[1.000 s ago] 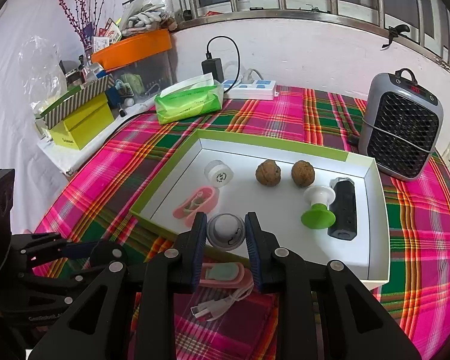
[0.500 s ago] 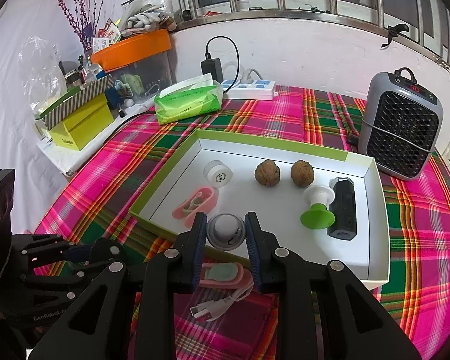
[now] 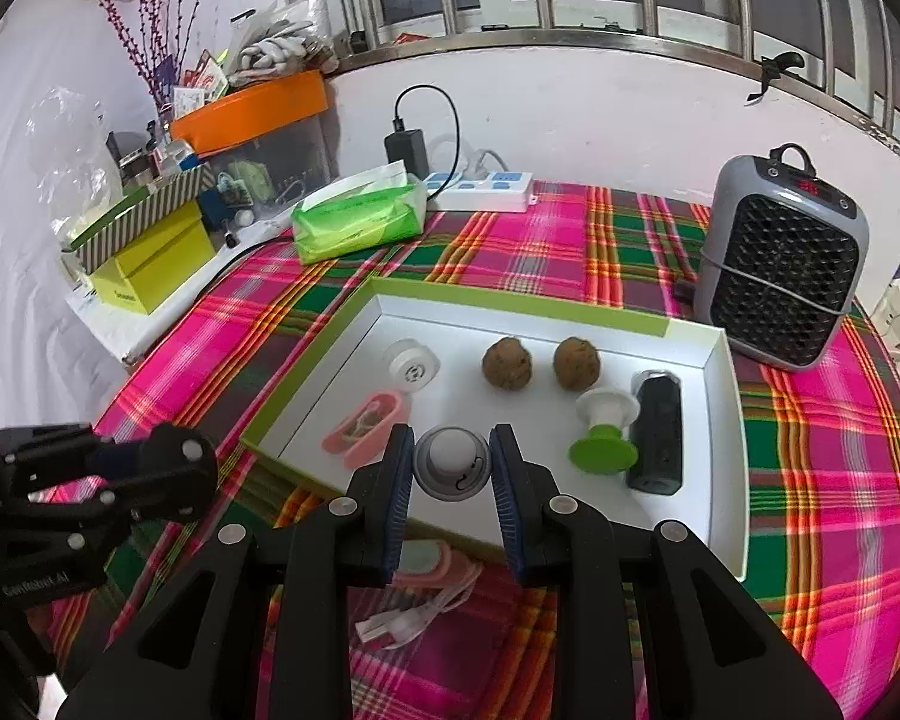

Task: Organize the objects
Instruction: 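Lower the black dotted device into the box with the left tool while the right holds the puck, then open the left tool to release the black dotted device in the box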

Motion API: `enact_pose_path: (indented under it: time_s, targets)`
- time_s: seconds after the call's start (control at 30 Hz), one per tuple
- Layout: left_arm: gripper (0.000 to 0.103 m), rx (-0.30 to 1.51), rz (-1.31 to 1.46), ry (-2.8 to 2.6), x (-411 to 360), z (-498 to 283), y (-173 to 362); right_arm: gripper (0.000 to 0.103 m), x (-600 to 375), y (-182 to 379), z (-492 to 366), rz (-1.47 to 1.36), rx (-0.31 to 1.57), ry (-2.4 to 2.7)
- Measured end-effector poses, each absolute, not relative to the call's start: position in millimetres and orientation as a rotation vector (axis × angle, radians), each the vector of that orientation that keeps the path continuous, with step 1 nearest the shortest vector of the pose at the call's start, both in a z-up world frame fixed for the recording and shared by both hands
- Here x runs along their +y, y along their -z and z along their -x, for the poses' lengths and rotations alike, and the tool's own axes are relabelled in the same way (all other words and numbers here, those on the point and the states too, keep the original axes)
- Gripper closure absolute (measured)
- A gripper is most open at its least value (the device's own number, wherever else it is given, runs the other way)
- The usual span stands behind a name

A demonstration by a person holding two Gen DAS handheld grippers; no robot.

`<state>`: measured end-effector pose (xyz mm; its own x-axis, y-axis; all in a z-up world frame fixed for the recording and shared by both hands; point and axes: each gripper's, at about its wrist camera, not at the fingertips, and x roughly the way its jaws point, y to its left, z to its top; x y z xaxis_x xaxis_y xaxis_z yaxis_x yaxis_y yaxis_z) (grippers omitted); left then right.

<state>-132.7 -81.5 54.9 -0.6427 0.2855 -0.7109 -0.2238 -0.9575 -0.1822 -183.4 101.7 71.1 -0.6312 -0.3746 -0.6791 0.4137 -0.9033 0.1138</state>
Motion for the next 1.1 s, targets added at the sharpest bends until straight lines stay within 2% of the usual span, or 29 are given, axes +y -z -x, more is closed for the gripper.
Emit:
enact_pose_path:
  time_s: [0.63,1.1]
  targets:
    - [0.077,-0.105,1.133,-2.566,-54.9,226.9,-61.7,0.076,125.2,-63.5,232.1,-1.091,0.071,2.547]
    - [0.077,-0.100,1.217,-2.534,-46.4,268.8,-40.0,0.076,119.3,-48.8,251.8,-1.134,0.075,2.503]
